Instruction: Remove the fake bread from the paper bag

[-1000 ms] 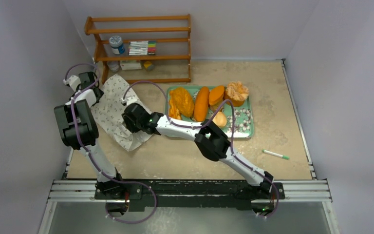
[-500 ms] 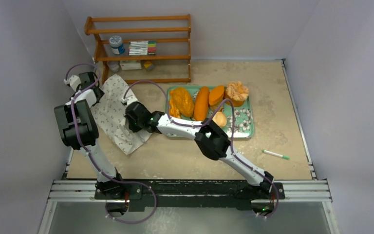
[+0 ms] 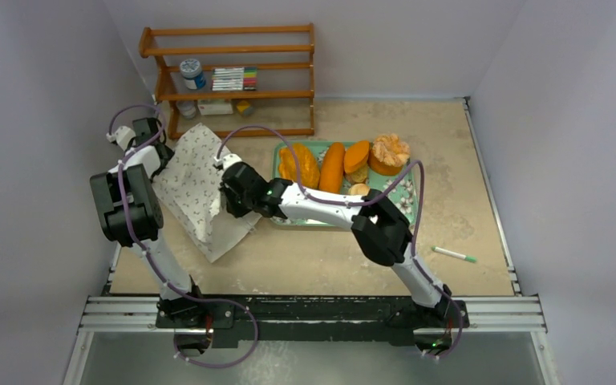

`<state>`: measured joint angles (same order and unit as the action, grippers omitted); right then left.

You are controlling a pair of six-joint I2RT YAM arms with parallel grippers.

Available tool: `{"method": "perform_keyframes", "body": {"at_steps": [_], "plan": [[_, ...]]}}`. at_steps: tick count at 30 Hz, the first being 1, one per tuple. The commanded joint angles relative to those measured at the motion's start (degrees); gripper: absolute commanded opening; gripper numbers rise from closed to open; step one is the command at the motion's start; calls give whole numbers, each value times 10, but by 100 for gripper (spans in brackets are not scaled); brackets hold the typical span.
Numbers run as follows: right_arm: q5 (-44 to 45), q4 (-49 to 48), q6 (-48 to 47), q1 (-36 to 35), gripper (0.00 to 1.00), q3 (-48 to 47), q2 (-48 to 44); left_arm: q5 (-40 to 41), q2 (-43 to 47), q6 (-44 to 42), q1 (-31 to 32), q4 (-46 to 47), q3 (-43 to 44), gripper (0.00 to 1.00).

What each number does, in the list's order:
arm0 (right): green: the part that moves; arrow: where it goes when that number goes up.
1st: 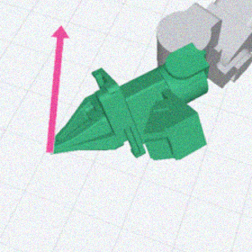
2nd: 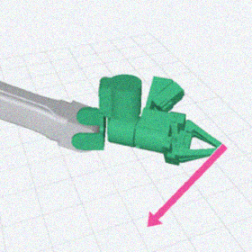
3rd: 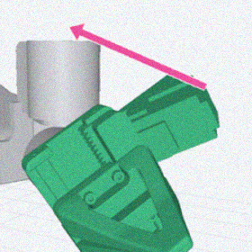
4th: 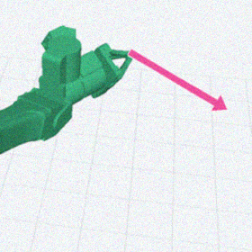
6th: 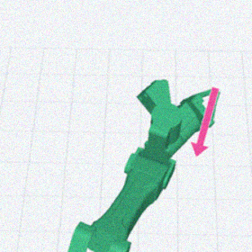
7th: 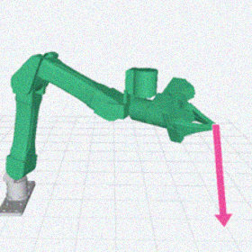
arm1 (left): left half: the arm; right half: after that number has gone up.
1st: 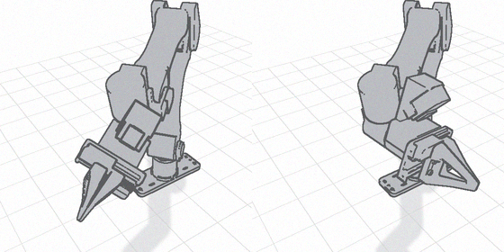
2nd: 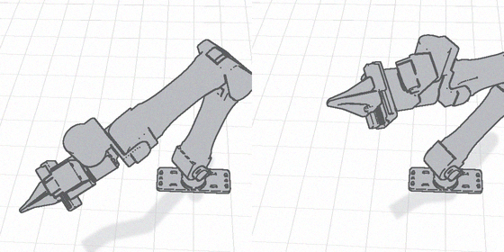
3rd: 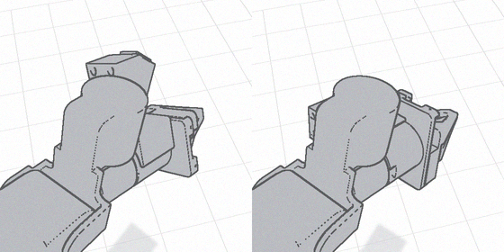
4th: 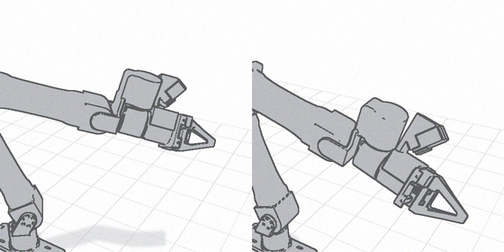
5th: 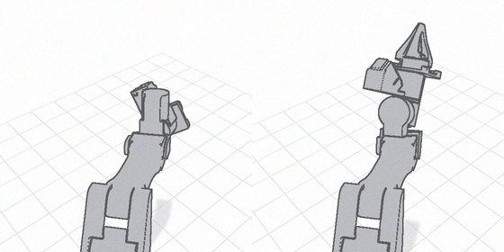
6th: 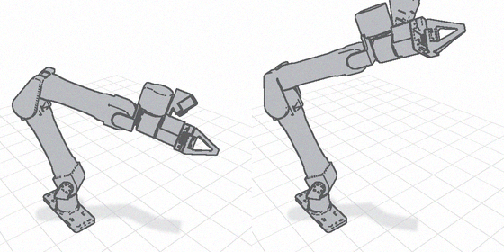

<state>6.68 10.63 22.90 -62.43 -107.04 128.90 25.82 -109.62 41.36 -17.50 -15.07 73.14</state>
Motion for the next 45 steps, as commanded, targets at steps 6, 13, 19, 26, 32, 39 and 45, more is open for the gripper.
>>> {"method": "perform_keyframes", "body": {"at_steps": [6, 13, 19, 26, 32, 39, 45], "plan": [[18, -24, -12, 0, 0, 82, -92, 16, 32, 6, 3, -29, 39, 80], [15, -6, -8, -7, 0, 155, -136, 22, 41, -1, 3, -31, 37, 80], [7, -4, -8, -11, 0, 199, -179, 24, 41, -4, 3, -33, 47, 80], [-17, 4, -9, -11, 14, 136, -148, 10, 35, -8, 3, -36, 49, 81], [-33, 76, -16, -12, 26, -1, -41, 3, 33, -15, 3, -41, 45, 82], [-17, 101, -4, -2, 38, -86, 28, -13, 33, -17, 2, -44, 45, 82], [-18, 119, 2, 1, 41, -152, 77, -24, 30, -17, 3, -49, 43, 82]]}}
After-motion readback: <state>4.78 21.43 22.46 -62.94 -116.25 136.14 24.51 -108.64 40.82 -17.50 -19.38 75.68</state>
